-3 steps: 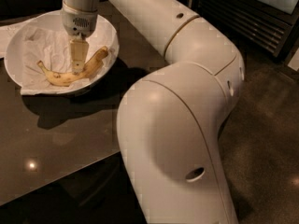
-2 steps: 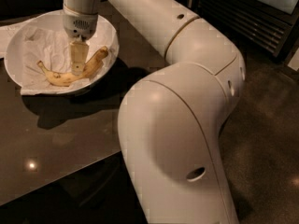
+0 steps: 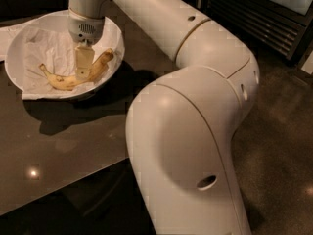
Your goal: Pick banana from white bowl
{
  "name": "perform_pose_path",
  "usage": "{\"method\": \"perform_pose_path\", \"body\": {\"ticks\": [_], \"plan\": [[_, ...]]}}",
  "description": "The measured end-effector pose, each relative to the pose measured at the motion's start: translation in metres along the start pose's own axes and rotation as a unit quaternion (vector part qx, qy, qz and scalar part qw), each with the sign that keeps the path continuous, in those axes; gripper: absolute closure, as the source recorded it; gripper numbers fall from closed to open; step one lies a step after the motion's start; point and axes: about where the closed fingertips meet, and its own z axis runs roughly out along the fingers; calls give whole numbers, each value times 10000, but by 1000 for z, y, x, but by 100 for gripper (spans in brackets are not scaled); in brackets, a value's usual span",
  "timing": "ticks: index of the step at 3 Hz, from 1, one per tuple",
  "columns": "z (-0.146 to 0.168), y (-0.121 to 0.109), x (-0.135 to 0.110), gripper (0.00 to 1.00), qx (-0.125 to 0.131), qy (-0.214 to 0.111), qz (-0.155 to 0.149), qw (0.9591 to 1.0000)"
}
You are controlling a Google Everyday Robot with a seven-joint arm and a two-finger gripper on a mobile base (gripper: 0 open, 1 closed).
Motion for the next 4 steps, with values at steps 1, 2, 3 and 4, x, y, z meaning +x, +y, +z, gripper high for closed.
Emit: {"method": "perform_pose_path", "body": {"ticks": [1, 2, 3, 4], "plan": [[5, 1, 1, 44, -65, -21, -4, 10000], [8, 2, 3, 43, -105, 6, -15, 9999], [15, 2, 8, 44, -190, 20, 12, 9998], [21, 1, 11, 45, -262, 55, 5, 9996]]}}
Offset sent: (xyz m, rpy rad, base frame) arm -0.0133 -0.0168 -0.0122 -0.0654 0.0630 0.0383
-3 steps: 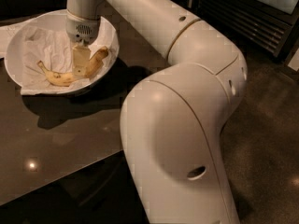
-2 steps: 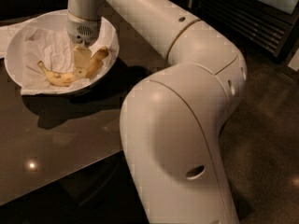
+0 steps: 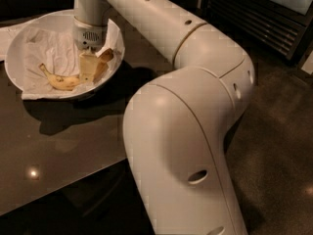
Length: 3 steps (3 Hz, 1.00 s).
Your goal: Pick banana from white bowl
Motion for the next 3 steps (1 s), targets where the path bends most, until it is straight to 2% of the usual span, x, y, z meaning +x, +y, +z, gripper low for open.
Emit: {"method": "perform_pose_path", "body": {"ticks": [1, 2, 3], "plan": [[4, -2, 1, 45, -41, 22, -17, 10000], [5, -4, 1, 63, -50, 68, -44, 10000], [6, -5, 0, 87, -22, 136, -83, 9999]]}}
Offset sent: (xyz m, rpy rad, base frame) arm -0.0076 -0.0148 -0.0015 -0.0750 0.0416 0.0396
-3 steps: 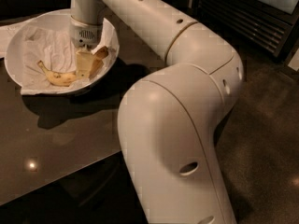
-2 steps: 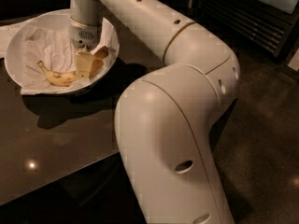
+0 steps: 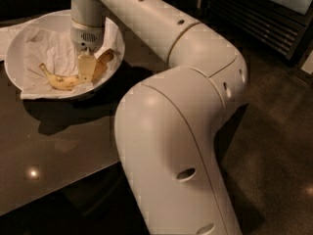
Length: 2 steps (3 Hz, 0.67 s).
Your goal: Pick banana from white bowl
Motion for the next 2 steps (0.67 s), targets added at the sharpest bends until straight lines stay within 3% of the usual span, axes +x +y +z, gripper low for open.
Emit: {"method": "perform_pose_path", "body": {"ticks": [1, 2], "plan": [[-2, -1, 2, 100, 122, 46, 6, 9999], [-4, -4, -2, 100, 222, -11, -28, 9997]]}}
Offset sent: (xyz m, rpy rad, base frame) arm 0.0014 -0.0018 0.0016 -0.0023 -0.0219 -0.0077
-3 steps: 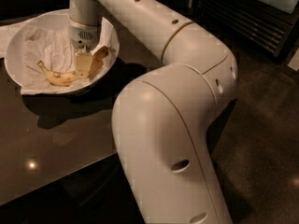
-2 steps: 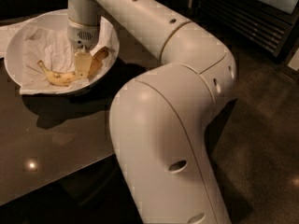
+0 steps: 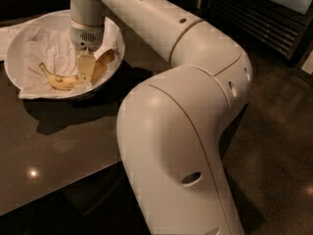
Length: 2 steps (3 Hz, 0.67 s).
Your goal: Pick banana from white bowl
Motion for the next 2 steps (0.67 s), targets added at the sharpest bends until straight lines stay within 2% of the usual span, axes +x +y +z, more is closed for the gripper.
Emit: {"method": "perform_pose_path", "body": {"ticks": [1, 2], "plan": [[-11, 1, -1, 100, 134, 21, 5, 9999], [-12, 1, -1, 100, 138, 22, 4, 9999]]}}
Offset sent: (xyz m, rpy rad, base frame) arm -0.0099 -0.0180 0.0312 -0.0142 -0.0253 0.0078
